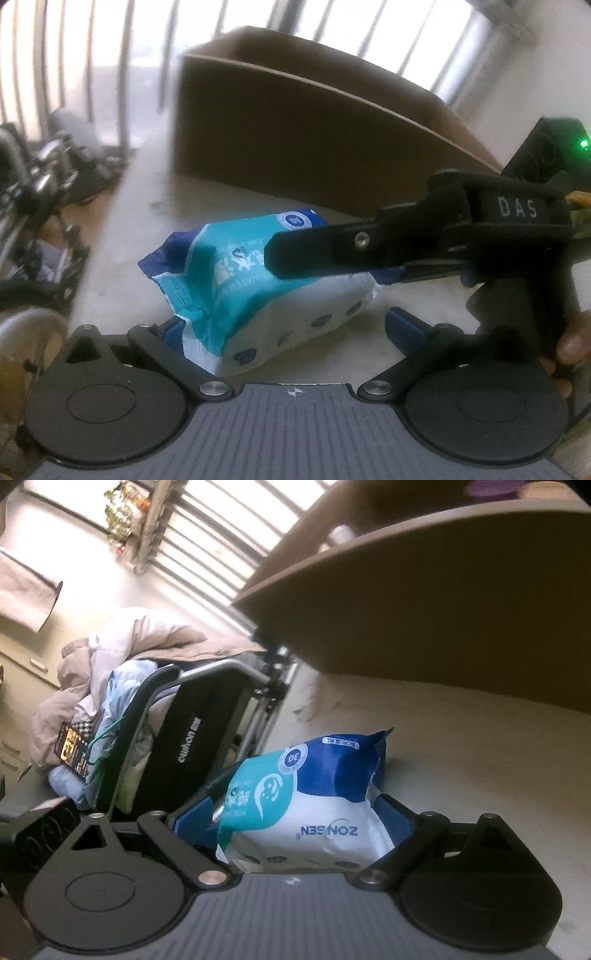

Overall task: Organize objects
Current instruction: 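Close the right gripper on the blue-and-white wet-wipes pack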

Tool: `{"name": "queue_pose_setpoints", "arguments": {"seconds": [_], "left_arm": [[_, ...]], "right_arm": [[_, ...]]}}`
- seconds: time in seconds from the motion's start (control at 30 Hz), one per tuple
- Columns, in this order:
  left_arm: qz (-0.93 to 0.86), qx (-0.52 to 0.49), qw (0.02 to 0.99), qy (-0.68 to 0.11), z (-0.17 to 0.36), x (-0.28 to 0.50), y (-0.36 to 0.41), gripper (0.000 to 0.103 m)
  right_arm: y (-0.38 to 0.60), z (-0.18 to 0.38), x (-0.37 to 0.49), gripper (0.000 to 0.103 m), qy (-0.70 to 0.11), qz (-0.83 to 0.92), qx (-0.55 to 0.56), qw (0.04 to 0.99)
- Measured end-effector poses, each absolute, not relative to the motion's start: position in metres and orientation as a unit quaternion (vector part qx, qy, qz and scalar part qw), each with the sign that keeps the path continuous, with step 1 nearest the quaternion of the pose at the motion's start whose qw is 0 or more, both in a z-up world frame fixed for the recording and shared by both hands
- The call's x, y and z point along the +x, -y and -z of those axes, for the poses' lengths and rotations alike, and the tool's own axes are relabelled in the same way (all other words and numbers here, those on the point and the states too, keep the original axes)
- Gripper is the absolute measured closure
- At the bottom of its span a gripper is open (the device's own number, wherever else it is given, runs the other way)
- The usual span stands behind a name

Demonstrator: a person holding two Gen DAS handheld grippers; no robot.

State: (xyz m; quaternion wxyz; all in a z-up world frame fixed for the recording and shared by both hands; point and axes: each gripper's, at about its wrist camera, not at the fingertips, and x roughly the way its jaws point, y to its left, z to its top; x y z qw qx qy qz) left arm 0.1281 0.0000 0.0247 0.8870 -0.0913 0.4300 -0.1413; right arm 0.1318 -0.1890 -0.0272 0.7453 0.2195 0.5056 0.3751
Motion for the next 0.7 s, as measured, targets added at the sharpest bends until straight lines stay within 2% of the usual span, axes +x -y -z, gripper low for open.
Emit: {"name": "queue_pose_setpoints", "arguments": {"seconds": [0.43, 0.7], "left_arm": [[0.241, -0.001, 0.873, -0.425, -0.026, 0.119, 0.097, 0.000], [0.256, 0.001, 0.869, -0.423, -0.021, 0.119, 0.098, 0.000]], "right_arm": [[0.282, 0.026, 0.101, 0.001, -0.477, -0.283, 0.254, 0.792], [0.292, 0.030, 0.102, 0.001, -0.466, -0.269, 0.283, 0.794]]}}
